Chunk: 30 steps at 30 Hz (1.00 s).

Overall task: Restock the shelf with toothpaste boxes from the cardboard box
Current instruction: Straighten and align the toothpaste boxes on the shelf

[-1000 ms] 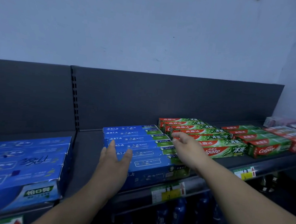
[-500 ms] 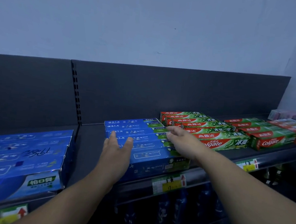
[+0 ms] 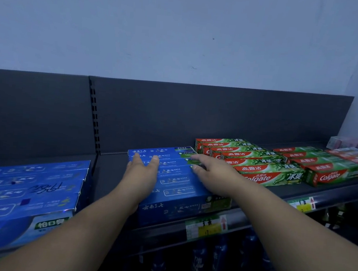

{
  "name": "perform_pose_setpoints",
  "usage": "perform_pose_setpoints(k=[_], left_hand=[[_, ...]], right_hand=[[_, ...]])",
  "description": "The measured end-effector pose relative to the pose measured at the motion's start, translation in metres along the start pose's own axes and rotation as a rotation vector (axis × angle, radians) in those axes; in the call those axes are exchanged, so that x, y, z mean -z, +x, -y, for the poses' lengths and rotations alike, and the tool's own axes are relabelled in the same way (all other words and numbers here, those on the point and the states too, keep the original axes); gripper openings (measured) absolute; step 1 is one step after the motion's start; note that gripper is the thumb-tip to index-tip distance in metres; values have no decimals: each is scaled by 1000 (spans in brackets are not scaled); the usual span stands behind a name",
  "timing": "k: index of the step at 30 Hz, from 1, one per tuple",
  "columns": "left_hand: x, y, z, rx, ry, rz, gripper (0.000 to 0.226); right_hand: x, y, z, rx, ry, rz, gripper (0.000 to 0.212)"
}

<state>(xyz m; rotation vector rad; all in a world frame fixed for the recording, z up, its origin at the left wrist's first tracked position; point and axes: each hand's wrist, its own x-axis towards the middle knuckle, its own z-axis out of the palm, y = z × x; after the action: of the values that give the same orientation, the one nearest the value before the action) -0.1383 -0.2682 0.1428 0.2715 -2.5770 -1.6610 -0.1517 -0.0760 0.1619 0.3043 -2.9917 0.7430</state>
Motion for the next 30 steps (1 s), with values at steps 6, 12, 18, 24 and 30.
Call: perform_pose_setpoints(k=[6,12,18,24,30], left_hand=[[13,32,-8,28,85,-107,72],[9,43,-6,46,173,-38,69],[9,37,-6,7,180,-2,71],[6,10,-15,-194,237,42,73],[6,-17,-39,-442,428,203,74]], right_hand=[[1,2,2,0,-50,-6,46],[-4,5,6,22,-65,26,50],[-6,3,7,16,-49,-18,49],[-2,-10,10,-3,-45,-75,52],[20,-49,-6,-86,-96,-156,53]])
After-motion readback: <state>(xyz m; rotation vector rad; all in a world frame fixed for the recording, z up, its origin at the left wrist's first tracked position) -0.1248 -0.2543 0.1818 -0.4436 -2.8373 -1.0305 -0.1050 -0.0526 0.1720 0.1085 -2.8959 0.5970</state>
